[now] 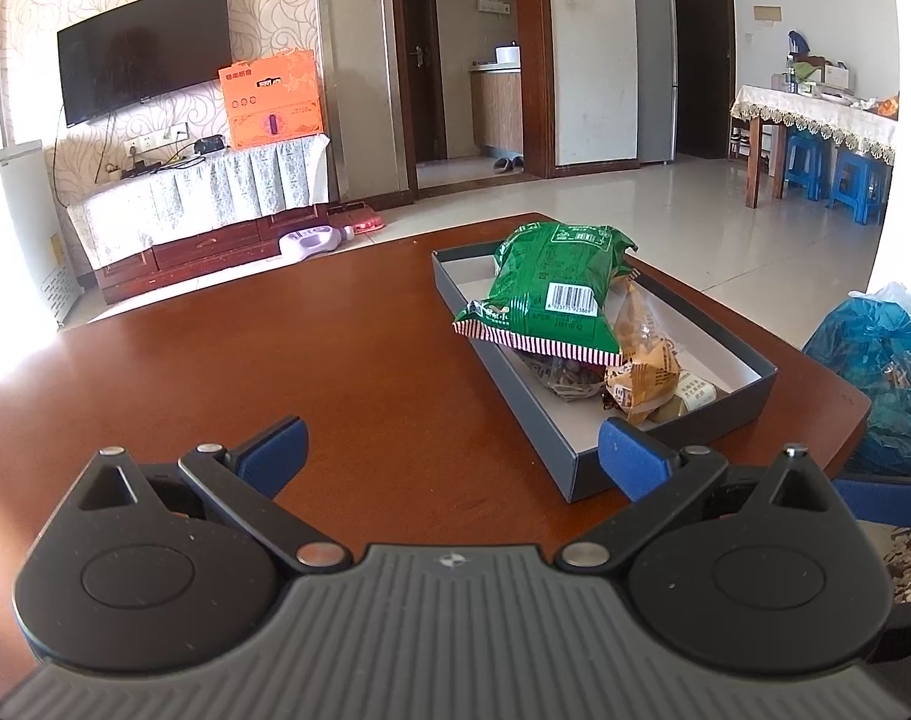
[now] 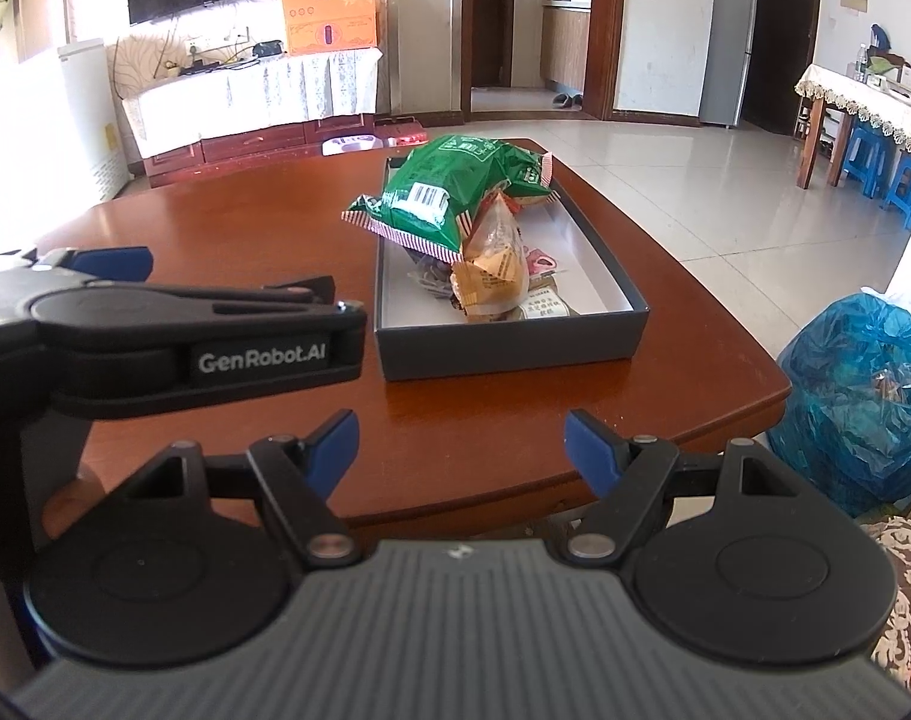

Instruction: Organize snacks

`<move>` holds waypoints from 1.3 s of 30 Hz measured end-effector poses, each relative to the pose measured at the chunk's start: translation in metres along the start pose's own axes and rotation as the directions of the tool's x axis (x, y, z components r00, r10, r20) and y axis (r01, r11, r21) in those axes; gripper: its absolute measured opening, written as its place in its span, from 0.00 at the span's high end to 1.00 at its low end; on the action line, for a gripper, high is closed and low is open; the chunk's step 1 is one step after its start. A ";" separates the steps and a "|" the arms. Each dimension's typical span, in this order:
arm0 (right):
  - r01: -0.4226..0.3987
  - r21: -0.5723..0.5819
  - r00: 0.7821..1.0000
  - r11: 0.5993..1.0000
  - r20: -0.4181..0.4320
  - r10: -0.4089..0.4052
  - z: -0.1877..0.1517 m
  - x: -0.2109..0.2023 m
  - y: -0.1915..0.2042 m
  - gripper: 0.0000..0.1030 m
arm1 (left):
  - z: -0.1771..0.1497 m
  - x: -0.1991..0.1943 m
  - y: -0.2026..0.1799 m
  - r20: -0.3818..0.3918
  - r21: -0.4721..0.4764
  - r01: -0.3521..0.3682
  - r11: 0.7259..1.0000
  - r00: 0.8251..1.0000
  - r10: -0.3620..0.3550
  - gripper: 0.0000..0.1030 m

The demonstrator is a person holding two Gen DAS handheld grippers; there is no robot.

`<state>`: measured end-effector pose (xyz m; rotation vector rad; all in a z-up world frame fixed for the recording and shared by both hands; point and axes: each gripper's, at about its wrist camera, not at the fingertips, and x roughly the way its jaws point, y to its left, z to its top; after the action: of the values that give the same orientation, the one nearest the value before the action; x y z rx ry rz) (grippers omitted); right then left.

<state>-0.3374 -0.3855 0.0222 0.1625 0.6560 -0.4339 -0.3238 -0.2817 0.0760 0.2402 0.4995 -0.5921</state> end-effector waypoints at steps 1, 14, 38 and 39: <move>0.000 0.001 1.000 1.000 0.000 0.000 0.000 0.000 0.000 0.25 | 0.000 0.000 0.000 0.000 0.001 -0.001 1.000 1.000 0.001 0.00; -0.002 0.005 1.000 1.000 -0.001 0.002 -0.001 0.000 -0.001 0.25 | -0.007 -0.002 -0.002 -0.012 0.009 -0.005 1.000 1.000 0.005 0.00; -0.013 0.030 1.000 0.999 0.000 0.013 -0.002 -0.002 -0.005 0.25 | -0.009 0.005 -0.005 -0.013 0.034 0.013 0.999 1.000 -0.012 0.00; -0.012 0.028 1.000 1.000 -0.001 0.012 -0.002 -0.001 -0.005 0.25 | -0.009 0.004 -0.004 -0.007 0.035 0.011 0.999 1.000 -0.010 0.00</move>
<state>-0.3415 -0.3891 0.0219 0.1936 0.6503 -0.4314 -0.3270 -0.2839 0.0664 0.2728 0.4972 -0.6108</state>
